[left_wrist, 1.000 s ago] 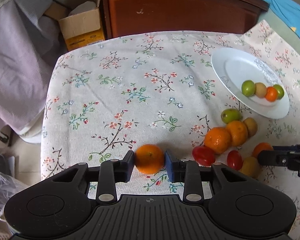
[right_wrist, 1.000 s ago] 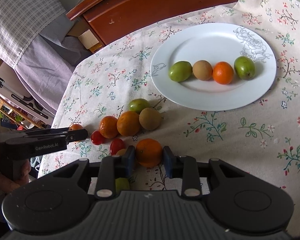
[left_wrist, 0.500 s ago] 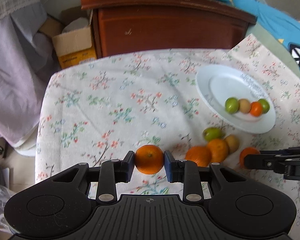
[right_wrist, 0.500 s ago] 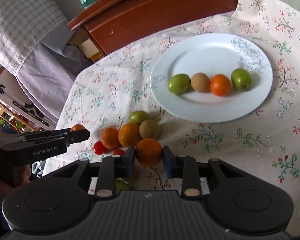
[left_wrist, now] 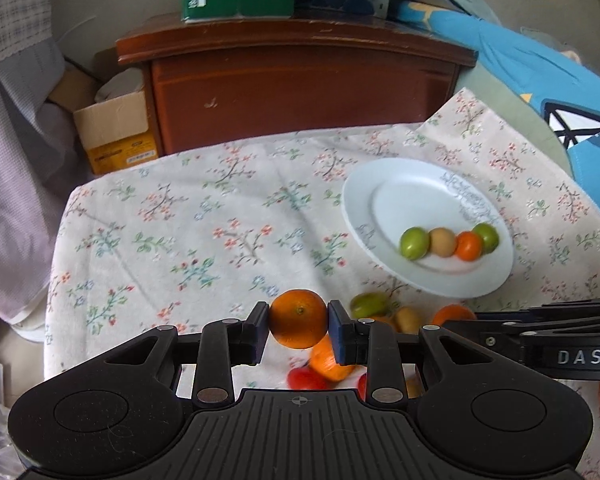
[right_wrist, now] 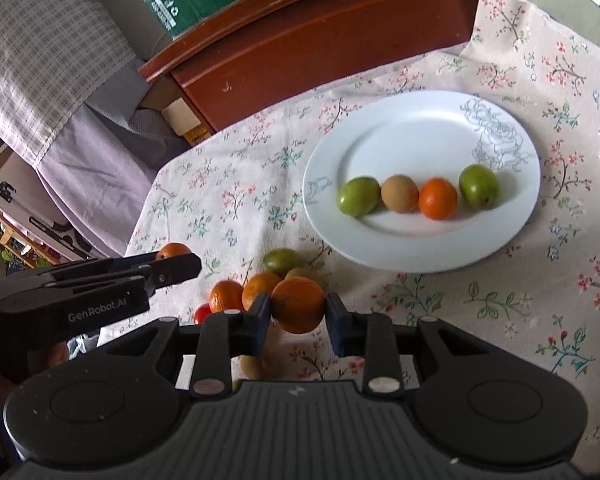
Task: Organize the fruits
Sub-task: 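Lift the mandarin and orange and carry both toward the white plate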
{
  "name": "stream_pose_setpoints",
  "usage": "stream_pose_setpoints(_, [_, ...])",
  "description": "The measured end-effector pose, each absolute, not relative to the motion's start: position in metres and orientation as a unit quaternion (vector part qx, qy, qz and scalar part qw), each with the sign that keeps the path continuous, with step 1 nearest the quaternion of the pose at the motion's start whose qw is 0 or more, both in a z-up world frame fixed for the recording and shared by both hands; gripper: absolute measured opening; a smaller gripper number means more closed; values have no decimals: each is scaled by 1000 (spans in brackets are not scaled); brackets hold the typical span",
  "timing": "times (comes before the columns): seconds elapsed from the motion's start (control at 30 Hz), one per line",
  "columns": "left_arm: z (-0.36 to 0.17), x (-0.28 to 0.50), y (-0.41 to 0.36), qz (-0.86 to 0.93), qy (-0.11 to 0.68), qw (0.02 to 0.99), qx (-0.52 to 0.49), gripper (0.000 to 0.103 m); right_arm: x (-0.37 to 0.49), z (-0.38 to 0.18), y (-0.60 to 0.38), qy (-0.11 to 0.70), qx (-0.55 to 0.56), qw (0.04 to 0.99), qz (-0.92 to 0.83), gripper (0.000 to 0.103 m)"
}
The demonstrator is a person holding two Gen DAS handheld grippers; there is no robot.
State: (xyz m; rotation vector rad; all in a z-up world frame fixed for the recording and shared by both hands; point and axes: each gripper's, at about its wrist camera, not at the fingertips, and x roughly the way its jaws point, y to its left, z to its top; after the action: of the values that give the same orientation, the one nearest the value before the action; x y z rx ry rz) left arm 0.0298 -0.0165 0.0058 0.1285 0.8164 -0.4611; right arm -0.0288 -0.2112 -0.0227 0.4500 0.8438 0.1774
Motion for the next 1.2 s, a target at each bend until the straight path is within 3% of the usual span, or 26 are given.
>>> stream_pose_setpoints(0.77, [35,52,-66,-268,351,897,32,29,-11,25,-274,317,246,916,23,30])
stream_pose_setpoints(1.2, [12,80,-92,-288,369,883,11,29,12,-1,-292,347,268,899,-9,30])
